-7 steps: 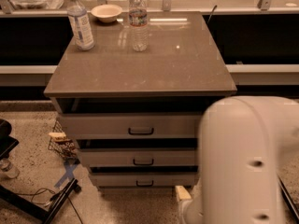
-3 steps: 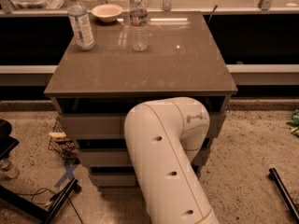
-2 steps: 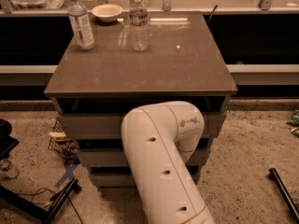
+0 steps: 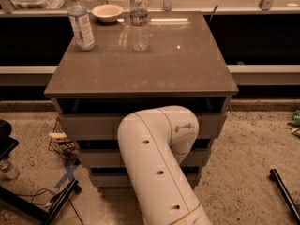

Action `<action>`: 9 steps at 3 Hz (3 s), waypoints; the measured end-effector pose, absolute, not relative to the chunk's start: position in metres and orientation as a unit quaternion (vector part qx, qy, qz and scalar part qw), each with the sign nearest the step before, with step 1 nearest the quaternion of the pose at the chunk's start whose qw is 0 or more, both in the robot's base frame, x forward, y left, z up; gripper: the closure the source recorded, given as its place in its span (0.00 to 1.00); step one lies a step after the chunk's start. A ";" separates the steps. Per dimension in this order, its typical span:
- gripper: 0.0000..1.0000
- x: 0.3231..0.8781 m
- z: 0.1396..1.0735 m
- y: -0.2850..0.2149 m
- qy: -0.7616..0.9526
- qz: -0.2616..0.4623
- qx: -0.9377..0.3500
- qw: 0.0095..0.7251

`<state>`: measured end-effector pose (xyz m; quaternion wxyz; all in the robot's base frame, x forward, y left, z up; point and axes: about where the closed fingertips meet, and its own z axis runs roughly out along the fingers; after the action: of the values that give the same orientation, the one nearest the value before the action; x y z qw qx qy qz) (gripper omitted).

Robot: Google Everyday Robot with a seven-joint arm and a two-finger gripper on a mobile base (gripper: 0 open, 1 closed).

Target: Open bottom drawer

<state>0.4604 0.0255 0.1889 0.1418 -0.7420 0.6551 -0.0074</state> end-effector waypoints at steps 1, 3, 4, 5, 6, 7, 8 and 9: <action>0.00 0.471 0.172 0.034 0.647 -0.005 -0.751 0.134; 0.00 0.504 0.133 0.040 0.640 -0.030 -0.761 0.105; 0.03 0.515 0.118 0.035 0.645 -0.061 -0.758 0.077; 0.25 0.518 0.107 0.026 0.652 -0.075 -0.752 0.058; 0.49 0.516 0.093 0.015 0.663 -0.078 -0.743 0.036; 0.72 0.515 0.092 0.014 0.664 -0.078 -0.743 0.035; 1.00 0.515 0.093 0.014 0.664 -0.078 -0.743 0.034; 1.00 0.515 0.093 0.014 0.664 -0.078 -0.743 0.034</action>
Offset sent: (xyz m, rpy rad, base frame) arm 0.0498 0.0311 -0.0576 -0.0285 0.0234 0.0757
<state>0.5154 0.0136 0.0929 0.0345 -0.7426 0.6642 -0.0781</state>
